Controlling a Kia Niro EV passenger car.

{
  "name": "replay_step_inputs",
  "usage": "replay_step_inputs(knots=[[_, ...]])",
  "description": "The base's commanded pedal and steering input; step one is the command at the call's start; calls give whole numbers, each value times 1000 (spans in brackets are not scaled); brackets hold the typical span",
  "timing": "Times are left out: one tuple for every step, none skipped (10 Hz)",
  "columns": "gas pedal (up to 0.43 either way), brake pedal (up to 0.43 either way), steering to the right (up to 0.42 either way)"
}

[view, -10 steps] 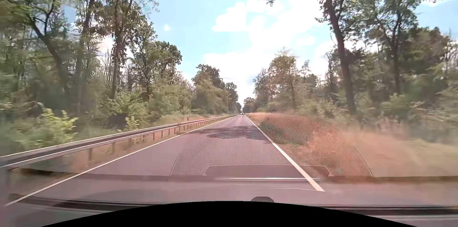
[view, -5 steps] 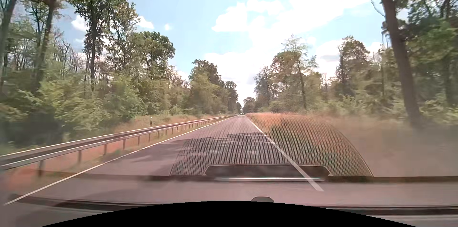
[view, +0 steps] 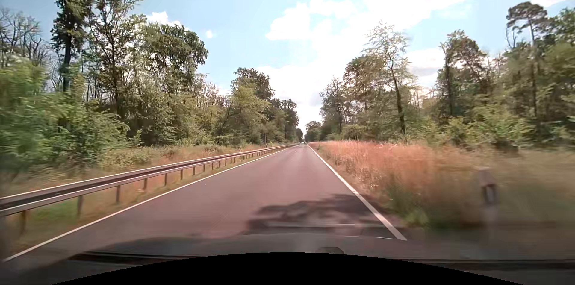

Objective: Follow the waypoints while adhering to traffic rules and regulations

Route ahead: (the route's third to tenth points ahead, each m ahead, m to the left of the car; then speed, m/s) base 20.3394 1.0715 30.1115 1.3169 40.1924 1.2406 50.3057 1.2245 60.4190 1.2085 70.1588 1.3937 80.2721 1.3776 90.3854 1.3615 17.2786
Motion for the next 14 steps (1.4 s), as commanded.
replay_step_inputs(knots=[[169, 0, -4], [169, 0, -4], [150, 0, -4], [118, 0, -4], [87, 0, -4], [79, 0, -3], [67, 0, -3], [59, 0, -3], [59, 0, -3], [59, 0, -3], [59, 0, -3], [59, 0, -3], [59, 0, -3], [59, 0, -3]])
